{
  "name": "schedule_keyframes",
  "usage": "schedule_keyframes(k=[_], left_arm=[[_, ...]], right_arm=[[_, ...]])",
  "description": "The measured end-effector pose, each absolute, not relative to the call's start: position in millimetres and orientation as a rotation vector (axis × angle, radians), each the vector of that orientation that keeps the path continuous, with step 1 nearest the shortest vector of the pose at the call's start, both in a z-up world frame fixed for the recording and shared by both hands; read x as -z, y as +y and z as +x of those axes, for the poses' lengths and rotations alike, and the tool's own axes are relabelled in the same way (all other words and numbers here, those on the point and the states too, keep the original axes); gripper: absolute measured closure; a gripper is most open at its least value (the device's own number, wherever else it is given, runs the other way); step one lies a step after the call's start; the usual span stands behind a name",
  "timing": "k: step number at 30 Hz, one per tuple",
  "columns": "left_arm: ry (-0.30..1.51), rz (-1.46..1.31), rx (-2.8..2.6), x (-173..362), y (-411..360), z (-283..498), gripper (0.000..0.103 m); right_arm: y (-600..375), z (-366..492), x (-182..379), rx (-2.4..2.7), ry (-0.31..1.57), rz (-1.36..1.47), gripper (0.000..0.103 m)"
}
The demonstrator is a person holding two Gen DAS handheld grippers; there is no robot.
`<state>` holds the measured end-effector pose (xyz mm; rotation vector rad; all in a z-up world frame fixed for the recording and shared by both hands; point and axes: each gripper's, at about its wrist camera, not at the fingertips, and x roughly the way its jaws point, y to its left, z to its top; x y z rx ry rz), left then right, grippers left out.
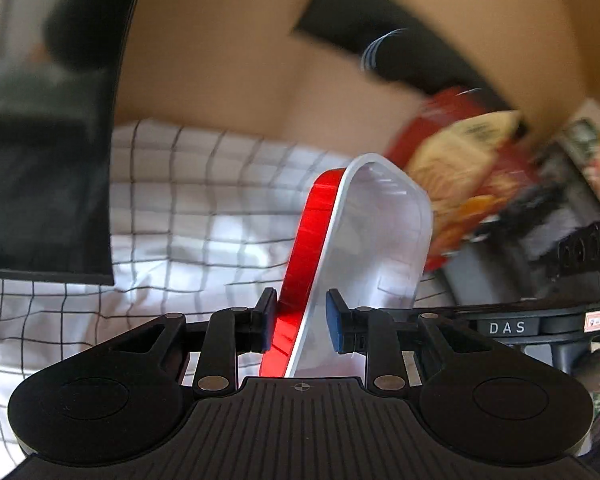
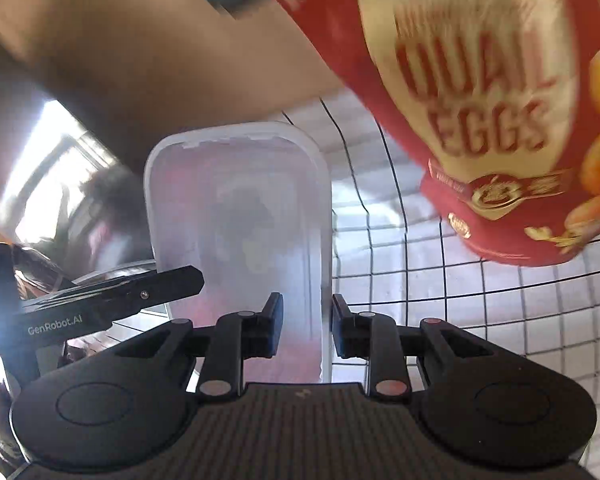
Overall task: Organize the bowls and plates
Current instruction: 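Grasp the white-and-red rectangular dish rim with both grippers and lift it, then lower the rectangular dish onto the bowl stack and open both grippers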
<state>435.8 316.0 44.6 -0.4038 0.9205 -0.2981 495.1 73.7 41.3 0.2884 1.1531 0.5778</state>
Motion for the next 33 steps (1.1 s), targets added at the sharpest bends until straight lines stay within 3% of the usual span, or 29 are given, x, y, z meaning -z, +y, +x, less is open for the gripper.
schedule_keyframes(k=[4, 10, 22, 33], left_arm=[[0.992, -0.392, 0.286, -67, 300, 398, 0.074], [1.084, -0.438, 0.27, -51, 289, 344, 0.07], [1.206, -0.538, 0.205, 16, 288, 308, 0.07], [1.217, -0.503, 0.181, 36, 295, 314, 0.071]], right_arm=[[74, 448, -81, -0.576, 1.129, 0.191, 0.077], [73, 391, -98, -0.63, 1.099, 0.052, 0.07], [42, 371, -2, -0.619, 1.335, 0.218, 0.07], [49, 374, 17, -0.641, 1.348, 0.245, 0.07]])
